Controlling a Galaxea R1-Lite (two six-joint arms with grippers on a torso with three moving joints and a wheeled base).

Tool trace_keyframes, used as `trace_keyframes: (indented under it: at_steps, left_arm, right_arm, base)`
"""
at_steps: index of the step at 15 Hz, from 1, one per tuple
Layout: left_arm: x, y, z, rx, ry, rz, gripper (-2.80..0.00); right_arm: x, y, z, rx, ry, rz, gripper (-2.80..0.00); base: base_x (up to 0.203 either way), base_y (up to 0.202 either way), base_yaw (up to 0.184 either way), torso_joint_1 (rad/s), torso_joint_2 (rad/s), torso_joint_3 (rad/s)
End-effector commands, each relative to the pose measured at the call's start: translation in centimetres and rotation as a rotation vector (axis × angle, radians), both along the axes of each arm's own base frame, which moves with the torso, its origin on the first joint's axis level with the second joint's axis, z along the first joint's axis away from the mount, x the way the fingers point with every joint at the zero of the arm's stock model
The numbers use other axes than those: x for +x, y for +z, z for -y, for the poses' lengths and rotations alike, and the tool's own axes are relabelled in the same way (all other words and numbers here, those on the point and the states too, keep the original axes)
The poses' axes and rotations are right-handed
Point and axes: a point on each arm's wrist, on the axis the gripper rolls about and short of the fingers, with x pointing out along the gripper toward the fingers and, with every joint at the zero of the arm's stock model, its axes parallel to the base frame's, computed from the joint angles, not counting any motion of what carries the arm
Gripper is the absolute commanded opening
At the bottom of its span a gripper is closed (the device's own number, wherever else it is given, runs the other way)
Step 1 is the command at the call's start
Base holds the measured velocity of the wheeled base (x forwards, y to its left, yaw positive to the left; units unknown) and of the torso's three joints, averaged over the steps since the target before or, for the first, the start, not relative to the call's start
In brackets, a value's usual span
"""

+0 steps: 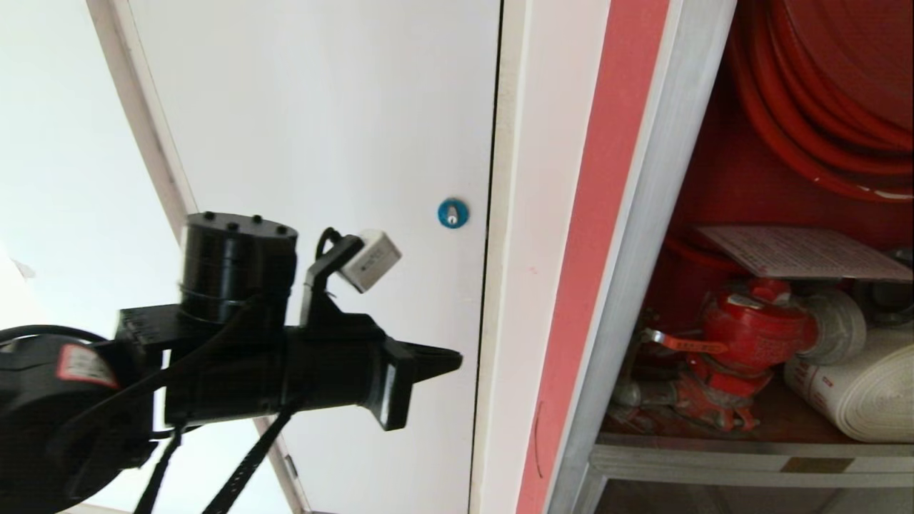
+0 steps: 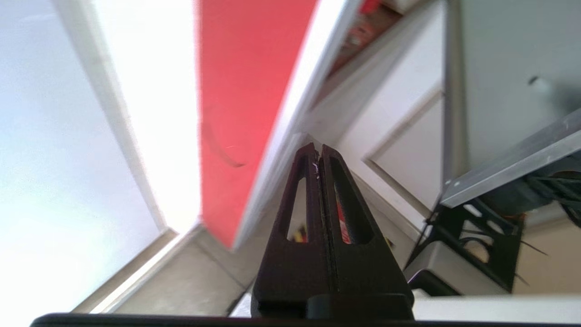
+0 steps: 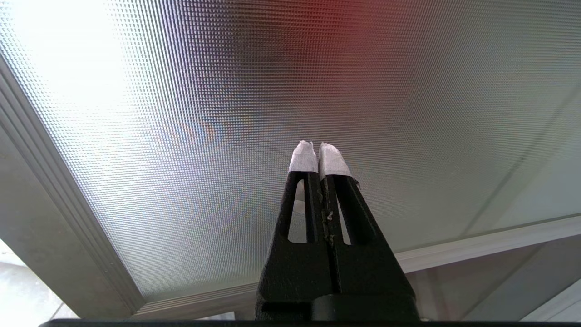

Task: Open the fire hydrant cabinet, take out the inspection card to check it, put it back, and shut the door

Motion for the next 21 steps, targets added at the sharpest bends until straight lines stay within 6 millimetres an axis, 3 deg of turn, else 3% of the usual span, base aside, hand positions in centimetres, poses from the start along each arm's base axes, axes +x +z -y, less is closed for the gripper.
trace_keyframes:
  at_steps: [1, 5, 7, 14, 21]
  left_arm:
    - [-2.2, 1.7, -3.4, -0.044, 0.06, 0.065, -2.8]
    - [-4.8, 2.2, -10.0, -0.072, 0.287, 0.149, -2.8]
    - [-5.9, 2.1, -12.2, -0.074, 0.388, 0.174, -2.8]
    - [-11.2, 0.5, -13.9, -0.102, 0.427, 0.235, -2.8]
    - [-14.4, -0.3, -14.7, -0.131, 0.443, 0.317, -2.8]
  right_arm:
    - [0.0, 0.0, 0.0, -0.001, 0.001, 0.0, -2.8]
    - [0.0, 0.0, 0.0, -0.001, 0.001, 0.001, -2.8]
    - [0.0, 0.0, 0.0, -0.001, 0.001, 0.0, -2.8]
    - [0.0, 0.0, 0.0, 0.001, 0.001, 0.0, -2.8]
    - [0.0, 0.0, 0.0, -0.001, 0.001, 0.0, -2.8]
  base:
    - [0.0, 0.0, 0.0, 0.0, 0.0, 0.0]
    - [0.0, 0.0, 0.0, 0.0, 0.0, 0.0]
    - [0.0, 0.0, 0.0, 0.0, 0.0, 0.0]
    - [0.0, 0.0, 0.0, 0.0, 0.0, 0.0]
    - [0.0, 0.0, 0.0, 0.0, 0.0, 0.0]
